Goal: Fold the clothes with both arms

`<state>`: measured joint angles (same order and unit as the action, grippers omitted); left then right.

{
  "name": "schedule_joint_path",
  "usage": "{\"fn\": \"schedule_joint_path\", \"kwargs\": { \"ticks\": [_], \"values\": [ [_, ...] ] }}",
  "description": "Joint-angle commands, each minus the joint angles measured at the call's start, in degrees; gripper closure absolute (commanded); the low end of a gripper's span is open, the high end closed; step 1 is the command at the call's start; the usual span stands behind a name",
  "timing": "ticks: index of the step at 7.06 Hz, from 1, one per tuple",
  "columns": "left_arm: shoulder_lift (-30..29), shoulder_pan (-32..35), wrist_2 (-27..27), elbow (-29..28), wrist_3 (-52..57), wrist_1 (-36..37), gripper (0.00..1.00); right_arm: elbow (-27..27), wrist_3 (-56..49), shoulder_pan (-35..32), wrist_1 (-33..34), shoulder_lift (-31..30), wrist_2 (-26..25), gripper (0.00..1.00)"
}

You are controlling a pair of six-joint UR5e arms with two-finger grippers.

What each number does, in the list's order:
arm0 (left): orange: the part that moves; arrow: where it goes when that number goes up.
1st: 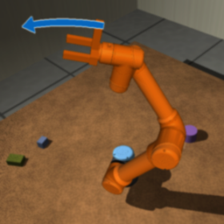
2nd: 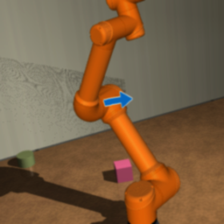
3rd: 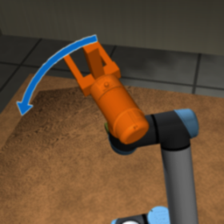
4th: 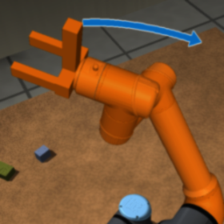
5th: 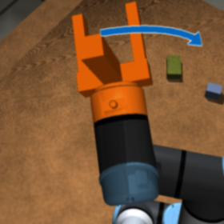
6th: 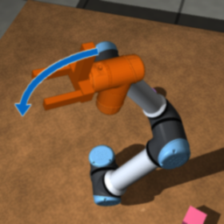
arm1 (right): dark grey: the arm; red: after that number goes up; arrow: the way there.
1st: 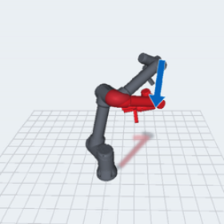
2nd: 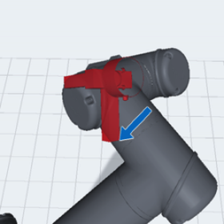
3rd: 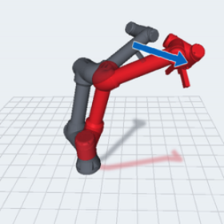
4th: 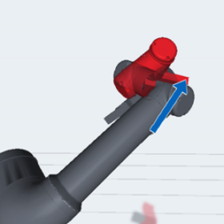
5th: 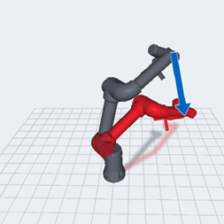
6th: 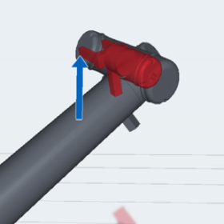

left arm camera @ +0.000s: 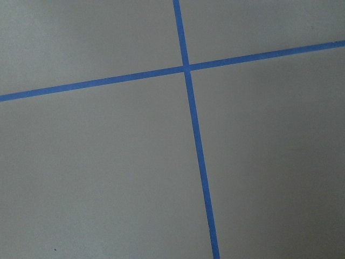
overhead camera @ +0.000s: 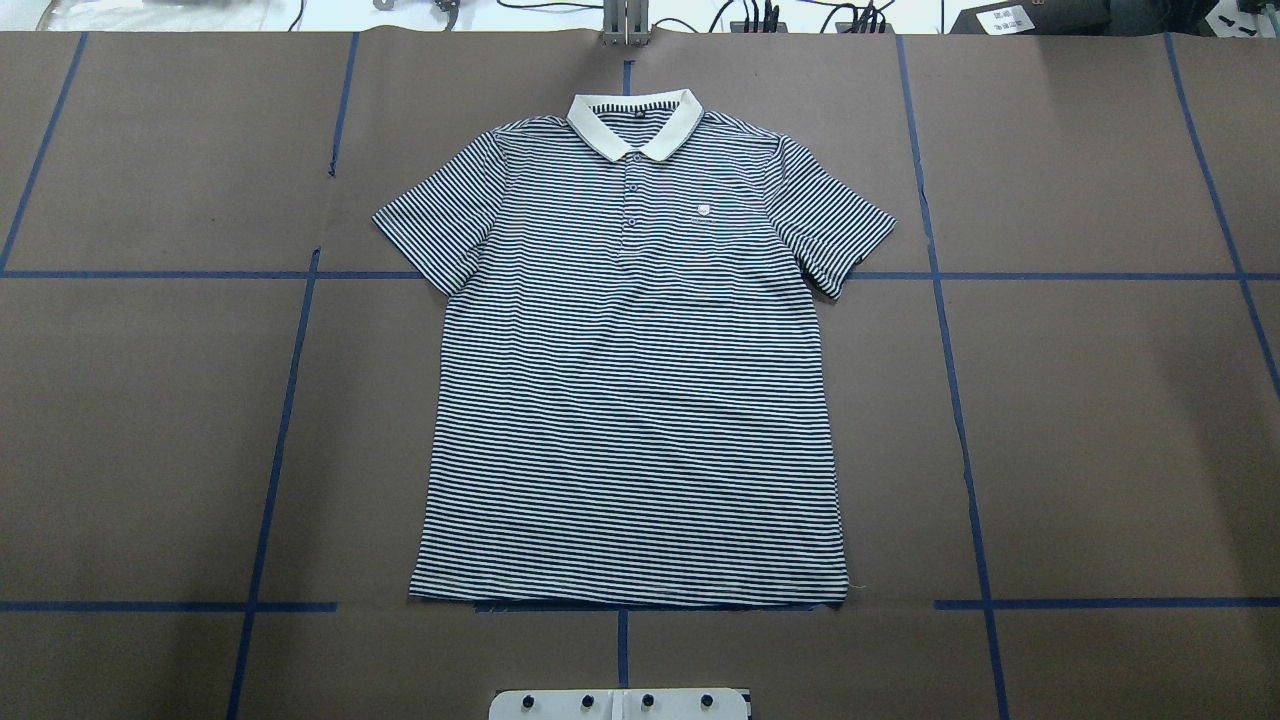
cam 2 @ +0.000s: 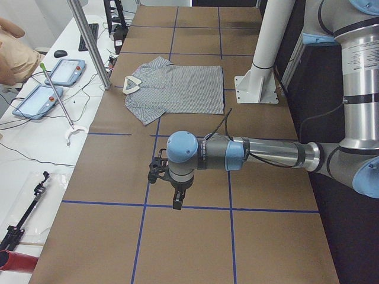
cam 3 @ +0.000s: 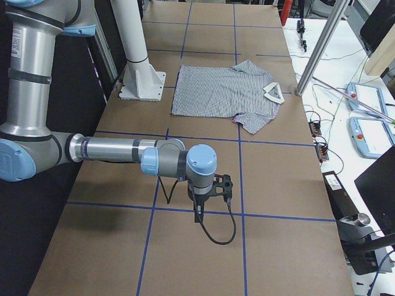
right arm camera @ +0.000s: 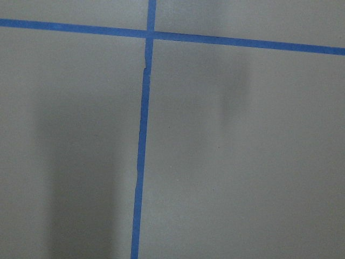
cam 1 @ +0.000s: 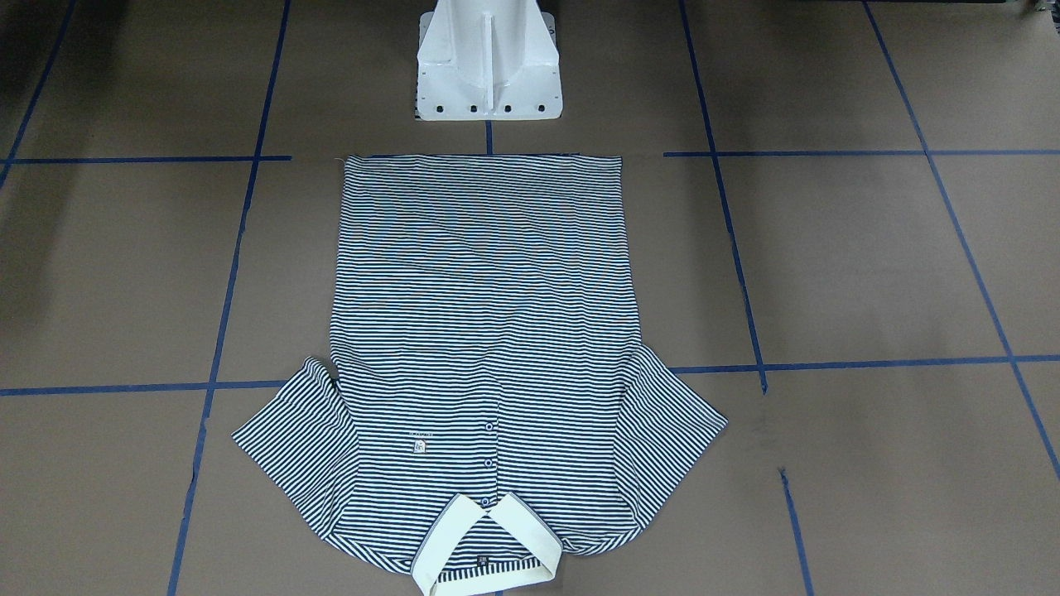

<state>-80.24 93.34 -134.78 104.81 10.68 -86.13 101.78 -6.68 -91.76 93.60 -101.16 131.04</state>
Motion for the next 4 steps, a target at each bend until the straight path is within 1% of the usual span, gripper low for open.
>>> {"fn": "schedule_joint_path", "kwargs": {
  "ticks": [1, 3, 4],
  "values": [
    [0.00, 0.00, 0.39, -0.04, 0.13, 0.00, 0.00, 0.08, -0.17, 0.00, 0.00, 0.00, 0.09, 0.00],
    [0.00, -0.09, 0.22, 0.83, 0.13, -0.17, 0.00, 0.44, 0.09, 1.30, -0.09, 0.26, 0.18, 0.00],
    [-0.26, -0.26, 0.22, 0.92, 0.21, -0.70, 0.00, 0.44, 0.18, 3.06, -3.39, 2.00, 0.09, 0.00]
  ]
}}
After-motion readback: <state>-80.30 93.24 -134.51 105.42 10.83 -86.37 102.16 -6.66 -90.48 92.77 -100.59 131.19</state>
